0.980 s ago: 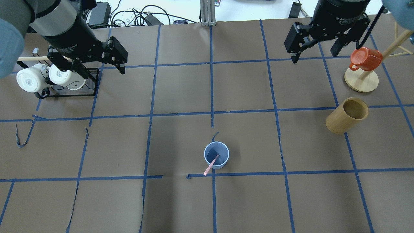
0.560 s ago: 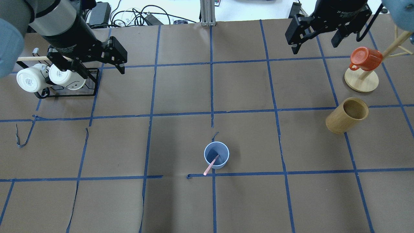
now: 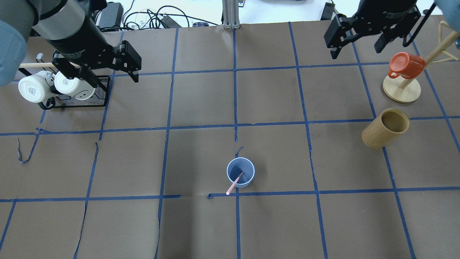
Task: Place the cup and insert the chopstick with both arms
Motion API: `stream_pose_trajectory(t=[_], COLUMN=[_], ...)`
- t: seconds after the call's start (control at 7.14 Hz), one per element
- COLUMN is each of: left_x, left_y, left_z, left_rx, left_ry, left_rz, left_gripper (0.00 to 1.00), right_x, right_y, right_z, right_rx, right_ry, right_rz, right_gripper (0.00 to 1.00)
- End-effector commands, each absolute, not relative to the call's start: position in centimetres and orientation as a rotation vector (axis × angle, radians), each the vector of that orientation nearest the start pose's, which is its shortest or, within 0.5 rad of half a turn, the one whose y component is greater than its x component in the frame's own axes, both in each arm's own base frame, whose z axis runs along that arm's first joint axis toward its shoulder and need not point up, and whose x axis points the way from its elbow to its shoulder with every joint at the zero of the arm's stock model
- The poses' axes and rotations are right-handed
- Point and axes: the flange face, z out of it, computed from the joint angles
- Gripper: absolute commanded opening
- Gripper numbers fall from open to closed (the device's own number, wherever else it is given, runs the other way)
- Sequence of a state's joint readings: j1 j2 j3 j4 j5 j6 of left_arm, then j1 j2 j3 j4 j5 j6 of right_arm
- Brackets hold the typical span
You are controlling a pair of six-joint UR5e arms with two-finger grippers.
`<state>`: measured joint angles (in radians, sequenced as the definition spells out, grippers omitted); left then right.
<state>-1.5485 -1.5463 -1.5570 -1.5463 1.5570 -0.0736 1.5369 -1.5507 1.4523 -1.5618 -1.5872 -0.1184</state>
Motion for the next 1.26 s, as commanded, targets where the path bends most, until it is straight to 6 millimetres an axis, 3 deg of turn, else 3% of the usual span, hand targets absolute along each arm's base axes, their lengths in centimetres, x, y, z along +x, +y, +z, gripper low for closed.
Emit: stream_pose_trajectory(t=[0.0, 1.12], left_x=[-12.42, -12.36], left_y=[-49.00, -48.95], left_z=[50.93, 50.99], left_rx=[-0.149, -0.152], left_ry=[3.152, 3.153], left_rz=[-0.099, -0.099], left_gripper=[1.00, 1.00], right_x=[11.49, 11.70], right_y=[-50.15, -49.78], right_z=[52.82, 52.42], right_rx=[-0.123, -0.118], right_ry=[3.150, 3.146], right_rz=[-0.117, -0.123], right_gripper=[1.00, 1.00])
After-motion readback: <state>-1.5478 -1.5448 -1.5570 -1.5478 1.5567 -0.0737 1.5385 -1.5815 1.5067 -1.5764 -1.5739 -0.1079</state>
